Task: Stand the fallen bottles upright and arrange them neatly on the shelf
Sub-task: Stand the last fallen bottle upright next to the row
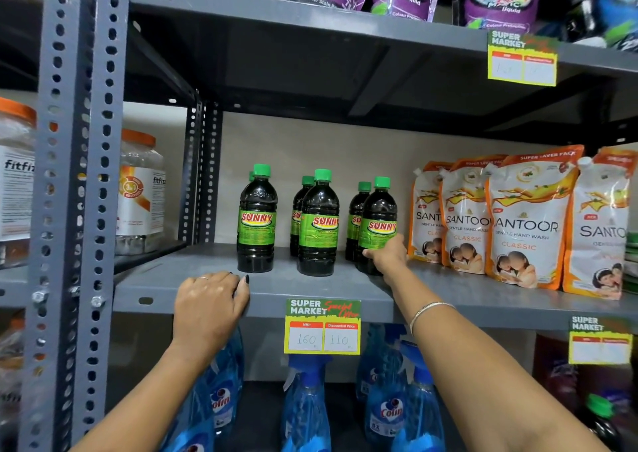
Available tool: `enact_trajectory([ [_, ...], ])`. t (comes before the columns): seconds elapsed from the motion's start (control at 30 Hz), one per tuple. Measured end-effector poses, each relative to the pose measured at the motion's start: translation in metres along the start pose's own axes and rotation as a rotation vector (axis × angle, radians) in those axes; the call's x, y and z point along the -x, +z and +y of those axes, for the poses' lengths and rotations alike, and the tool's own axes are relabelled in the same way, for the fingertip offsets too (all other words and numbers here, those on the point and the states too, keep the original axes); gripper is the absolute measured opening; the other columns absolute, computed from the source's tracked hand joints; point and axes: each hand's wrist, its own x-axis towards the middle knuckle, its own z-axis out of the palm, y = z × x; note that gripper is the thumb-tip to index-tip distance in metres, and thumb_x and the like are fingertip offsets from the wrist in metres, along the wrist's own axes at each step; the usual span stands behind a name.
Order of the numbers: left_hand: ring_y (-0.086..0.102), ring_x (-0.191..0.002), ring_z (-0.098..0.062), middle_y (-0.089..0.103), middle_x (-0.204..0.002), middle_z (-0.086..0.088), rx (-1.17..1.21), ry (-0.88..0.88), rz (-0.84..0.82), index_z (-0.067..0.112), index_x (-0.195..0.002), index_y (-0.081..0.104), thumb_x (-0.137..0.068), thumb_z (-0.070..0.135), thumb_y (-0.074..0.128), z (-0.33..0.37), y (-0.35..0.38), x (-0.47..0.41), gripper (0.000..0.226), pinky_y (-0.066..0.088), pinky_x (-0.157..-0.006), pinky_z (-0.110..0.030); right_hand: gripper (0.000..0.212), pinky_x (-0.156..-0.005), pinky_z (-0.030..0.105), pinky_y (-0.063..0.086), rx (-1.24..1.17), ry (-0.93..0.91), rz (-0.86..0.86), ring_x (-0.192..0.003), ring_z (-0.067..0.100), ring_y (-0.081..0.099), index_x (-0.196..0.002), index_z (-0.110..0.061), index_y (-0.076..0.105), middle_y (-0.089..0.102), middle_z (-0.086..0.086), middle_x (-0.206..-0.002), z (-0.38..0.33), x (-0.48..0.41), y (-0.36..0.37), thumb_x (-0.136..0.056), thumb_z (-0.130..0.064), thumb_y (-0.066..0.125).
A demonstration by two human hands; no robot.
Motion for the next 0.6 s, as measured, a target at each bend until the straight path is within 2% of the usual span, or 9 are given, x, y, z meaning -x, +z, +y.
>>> enact_trajectory([
  [0.1, 0.054, -0.044, -0.027, 0.057, -0.047, -0.005, -0.005, 0.002, 0.003, 0.01, -0.049, 0.056, -0.084, 0.027, 0.033, 0.0006, 0.0001, -0.0006, 0.045, 0.04, -0.049, -0.03, 0.069, -0.107, 0.048, 0.035, -0.011, 0.0, -0.007, -0.132, 0.036, 0.036, -0.138, -0.002, 0.029, 0.043, 0.021, -0.14, 0.0001, -0.0013, 0.0022, -0.083, -0.01, 0.07],
  [0.17, 0.053, -0.042, -0.027, 0.055, -0.046, -0.006, -0.004, 0.001, 0.013, 0.011, -0.047, 0.054, -0.084, 0.027, 0.034, 0.0011, 0.0001, -0.0014, 0.044, 0.04, -0.048, -0.03, 0.082, -0.111, 0.048, 0.03, 0.009, 0.005, -0.013, -0.137, 0.035, 0.026, -0.146, -0.001, 0.016, 0.028, 0.02, -0.149, -0.0014, -0.0003, 0.0035, -0.084, -0.012, 0.069],
  [0.23, 0.053, -0.042, -0.027, 0.055, -0.045, -0.005, -0.008, 0.003, 0.017, 0.011, -0.047, 0.054, -0.083, 0.026, 0.034, 0.0012, 0.0002, -0.0017, 0.044, 0.04, -0.048, -0.03, 0.1, -0.112, 0.045, 0.028, 0.097, -0.001, -0.003, -0.14, 0.033, 0.019, -0.148, 0.001, 0.006, 0.017, 0.017, -0.152, -0.0032, 0.0023, 0.0039, -0.08, -0.023, 0.074],
  [0.3, 0.053, -0.042, -0.027, 0.055, -0.045, -0.005, -0.011, 0.007, 0.012, 0.011, -0.047, 0.054, -0.083, 0.026, 0.034, 0.001, 0.0001, -0.0016, 0.044, 0.04, -0.048, -0.03, 0.11, -0.11, 0.044, 0.03, 0.218, -0.012, 0.044, -0.139, 0.031, 0.02, -0.148, 0.0, 0.008, 0.018, 0.015, -0.15, -0.0038, 0.0054, 0.0043, -0.072, -0.036, 0.079],
  [0.37, 0.053, -0.041, -0.026, 0.055, -0.045, -0.005, -0.012, 0.011, 0.012, 0.011, -0.047, 0.054, -0.083, 0.026, 0.035, 0.001, -0.0001, -0.0011, 0.044, 0.04, -0.048, -0.029, 0.11, -0.108, 0.042, 0.032, 0.26, -0.007, 0.085, -0.136, 0.03, 0.024, -0.146, 0.0, 0.013, 0.022, 0.014, -0.147, -0.0044, 0.0066, 0.0056, -0.069, -0.04, 0.081],
  [0.6, 0.054, -0.042, -0.026, 0.056, -0.046, -0.005, -0.017, 0.017, 0.018, 0.011, -0.048, 0.055, -0.083, 0.026, 0.034, 0.0009, -0.0008, -0.0017, 0.044, 0.041, -0.049, -0.029, 0.09, -0.105, 0.042, 0.036, 0.208, 0.022, 0.063, -0.136, 0.032, 0.026, -0.141, 0.0, 0.023, 0.026, 0.017, -0.146, -0.0091, 0.0083, 0.0011, -0.075, -0.023, 0.079],
])
